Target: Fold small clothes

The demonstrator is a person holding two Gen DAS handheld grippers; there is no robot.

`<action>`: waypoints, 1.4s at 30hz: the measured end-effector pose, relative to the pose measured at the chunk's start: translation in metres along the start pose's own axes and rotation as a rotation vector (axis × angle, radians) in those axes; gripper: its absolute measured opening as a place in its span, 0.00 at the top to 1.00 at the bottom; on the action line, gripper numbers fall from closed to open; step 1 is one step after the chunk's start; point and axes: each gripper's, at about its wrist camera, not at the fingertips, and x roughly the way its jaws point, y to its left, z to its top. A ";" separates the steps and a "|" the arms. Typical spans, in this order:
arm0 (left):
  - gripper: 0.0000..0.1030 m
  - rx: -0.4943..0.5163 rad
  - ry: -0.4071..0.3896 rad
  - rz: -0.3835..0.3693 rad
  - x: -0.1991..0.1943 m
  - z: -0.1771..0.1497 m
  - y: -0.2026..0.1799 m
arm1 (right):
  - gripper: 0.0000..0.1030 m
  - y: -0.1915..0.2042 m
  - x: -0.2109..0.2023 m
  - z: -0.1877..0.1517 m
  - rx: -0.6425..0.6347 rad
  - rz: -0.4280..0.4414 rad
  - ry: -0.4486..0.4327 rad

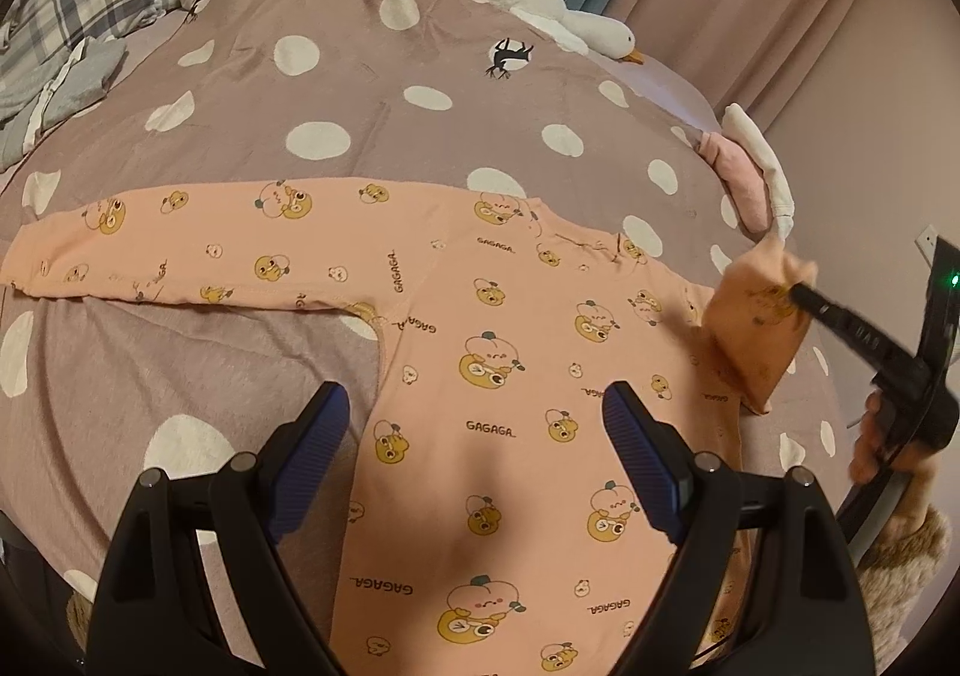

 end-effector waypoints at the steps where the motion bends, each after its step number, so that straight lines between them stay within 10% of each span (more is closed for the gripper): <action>1: 0.17 -0.003 0.004 0.001 0.001 0.000 0.001 | 0.92 0.006 0.003 -0.004 -0.005 0.011 0.013; 21: 0.17 -0.015 0.105 -0.029 0.030 -0.011 0.005 | 0.82 0.037 0.041 -0.069 -0.044 0.221 0.198; 25: 0.17 -0.002 0.127 -0.082 0.034 -0.008 -0.008 | 0.55 0.032 0.024 -0.069 -0.044 0.201 0.162; 42: 0.32 0.004 0.333 -0.319 0.144 -0.015 -0.085 | 0.55 -0.048 -0.015 -0.093 0.222 -0.041 0.092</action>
